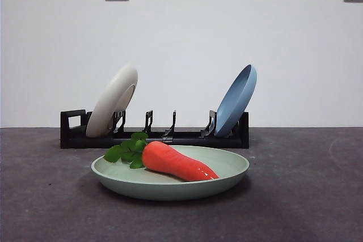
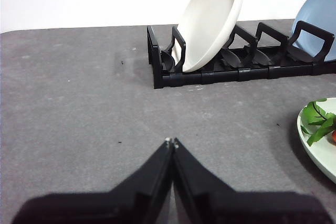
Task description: Take the green plate from the plate rack,put the plate on the table,take the carrot from the table,put the carrot in the plate
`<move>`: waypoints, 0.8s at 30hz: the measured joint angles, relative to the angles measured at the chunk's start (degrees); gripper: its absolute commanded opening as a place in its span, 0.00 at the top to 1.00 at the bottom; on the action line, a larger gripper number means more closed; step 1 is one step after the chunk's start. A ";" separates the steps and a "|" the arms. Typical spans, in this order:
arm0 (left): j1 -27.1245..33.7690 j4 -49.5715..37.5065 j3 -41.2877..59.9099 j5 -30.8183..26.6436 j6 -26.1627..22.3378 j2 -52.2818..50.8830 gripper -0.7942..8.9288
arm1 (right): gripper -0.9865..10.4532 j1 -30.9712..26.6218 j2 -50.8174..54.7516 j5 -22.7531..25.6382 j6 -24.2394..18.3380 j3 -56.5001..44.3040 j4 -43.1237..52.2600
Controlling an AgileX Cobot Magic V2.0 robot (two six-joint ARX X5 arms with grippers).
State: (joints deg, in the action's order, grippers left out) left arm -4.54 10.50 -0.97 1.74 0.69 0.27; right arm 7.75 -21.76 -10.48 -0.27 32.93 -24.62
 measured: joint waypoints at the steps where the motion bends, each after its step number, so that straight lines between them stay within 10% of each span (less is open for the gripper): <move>1: 0.00 0.00 0.00 0.00 0.00 0.00 0.92 | 0.91 -1.07 1.88 0.00 -0.22 -2.82 2.99; 24: 0.00 0.00 0.00 0.00 0.00 0.00 0.92 | 0.91 -2.84 21.27 0.20 3.54 -29.62 13.38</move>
State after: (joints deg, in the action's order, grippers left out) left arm -4.54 10.50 -0.97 1.74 0.69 0.27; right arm 4.91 -0.49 -10.28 3.27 3.31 -11.25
